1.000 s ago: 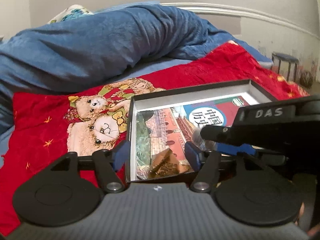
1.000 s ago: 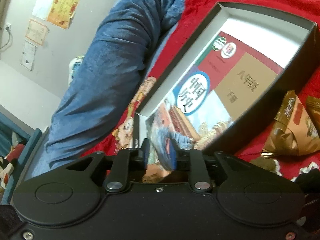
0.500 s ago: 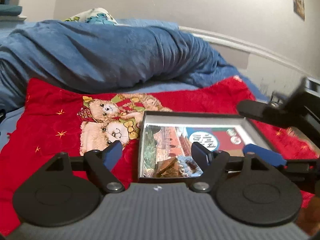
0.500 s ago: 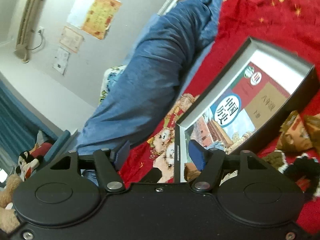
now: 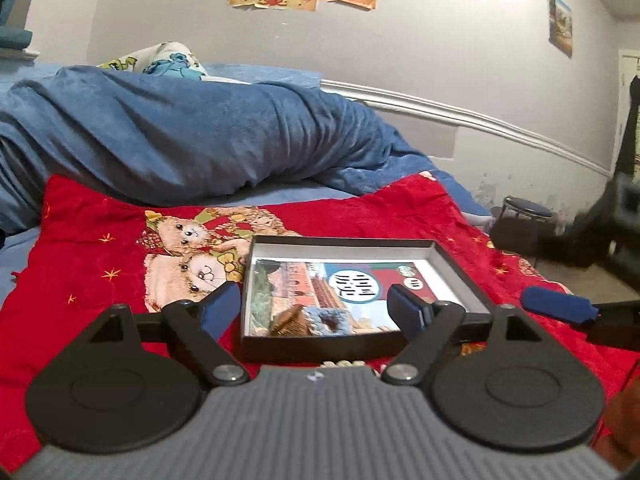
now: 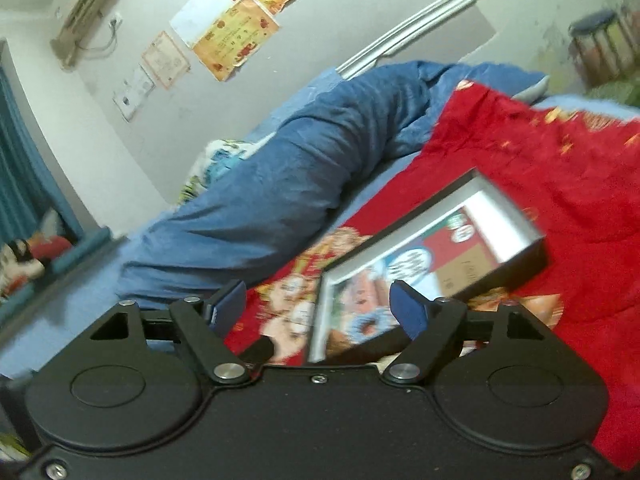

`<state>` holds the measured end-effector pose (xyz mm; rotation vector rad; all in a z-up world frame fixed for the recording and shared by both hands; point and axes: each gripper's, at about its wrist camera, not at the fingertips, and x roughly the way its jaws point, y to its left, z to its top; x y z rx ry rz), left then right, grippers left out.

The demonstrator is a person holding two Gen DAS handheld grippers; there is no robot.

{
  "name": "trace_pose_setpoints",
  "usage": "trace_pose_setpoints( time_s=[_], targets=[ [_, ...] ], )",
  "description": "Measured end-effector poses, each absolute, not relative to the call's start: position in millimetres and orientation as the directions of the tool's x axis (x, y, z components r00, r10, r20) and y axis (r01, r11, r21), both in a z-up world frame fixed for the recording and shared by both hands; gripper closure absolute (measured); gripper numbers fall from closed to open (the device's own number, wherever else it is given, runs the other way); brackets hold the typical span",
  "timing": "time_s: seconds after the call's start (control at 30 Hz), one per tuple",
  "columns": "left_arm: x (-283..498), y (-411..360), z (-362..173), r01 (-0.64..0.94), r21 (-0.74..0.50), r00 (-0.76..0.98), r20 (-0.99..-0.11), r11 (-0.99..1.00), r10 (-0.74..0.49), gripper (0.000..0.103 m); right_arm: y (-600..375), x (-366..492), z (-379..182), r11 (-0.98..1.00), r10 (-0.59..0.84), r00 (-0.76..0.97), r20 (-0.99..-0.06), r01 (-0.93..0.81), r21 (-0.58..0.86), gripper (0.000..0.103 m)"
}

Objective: Organize objects

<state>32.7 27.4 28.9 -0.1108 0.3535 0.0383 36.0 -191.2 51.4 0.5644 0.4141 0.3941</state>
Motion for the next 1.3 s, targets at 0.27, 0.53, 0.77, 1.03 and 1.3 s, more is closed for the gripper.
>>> trace_pose_setpoints(
  time_s=[0.27,0.53,0.77,1.03,1.3],
  targets=[
    [15,35,46,-0.061,-0.036,0.958,-0.283,0.997,0.048,0.012,-234,26,64,0.772,0.406,0.879,-0.252,-0.182,0.609,0.024],
    [22,44,46,-0.06,-0.084,0.954,-0.297,0.995,0.032,0.008,-234,40,52,0.771,0.379,0.87,-0.315,-0.108,0.628,0.024],
    [27,29,39,-0.019,-0.059,0.945,-0.326,0.998,-0.001,0.008,-210,49,46,0.809,0.391,0.85,-0.353,-0.134,0.573,0.023],
    [26,14,34,0.019,-0.022,0.939,-0.342,1.0,-0.025,0.008,-216,56,41,0.793,0.398,0.844,-0.36,-0.119,0.598,0.023],
    [31,5,29,0.039,0.0,0.934,-0.354,0.999,-0.036,0.008,-229,60,40,0.768,0.39,0.852,-0.349,-0.092,0.634,0.023]
  ],
)
